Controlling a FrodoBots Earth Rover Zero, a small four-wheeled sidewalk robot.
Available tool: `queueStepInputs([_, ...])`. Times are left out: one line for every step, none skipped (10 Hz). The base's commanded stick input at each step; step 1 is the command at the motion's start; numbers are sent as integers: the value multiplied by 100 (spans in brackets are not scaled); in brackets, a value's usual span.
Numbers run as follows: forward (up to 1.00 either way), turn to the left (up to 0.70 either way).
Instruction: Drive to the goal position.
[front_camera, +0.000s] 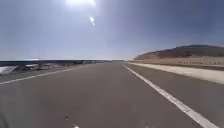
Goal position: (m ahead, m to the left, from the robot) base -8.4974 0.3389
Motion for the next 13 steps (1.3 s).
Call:
queueStepInputs([100, 0])
queueStepInputs([100, 0])
queueStepInputs([100, 0])
queueStepInputs([100, 0])
queueStepInputs([100, 0])
queueStepInputs([100, 0])
queueStepInputs([100, 0])
queueStepInputs([100, 0])
queueStepInputs([100, 0])
queueStepInputs([100, 0])
queueStepInputs([100, 0])
queueStepInputs([100, 0])
queueStepInputs([100, 0])
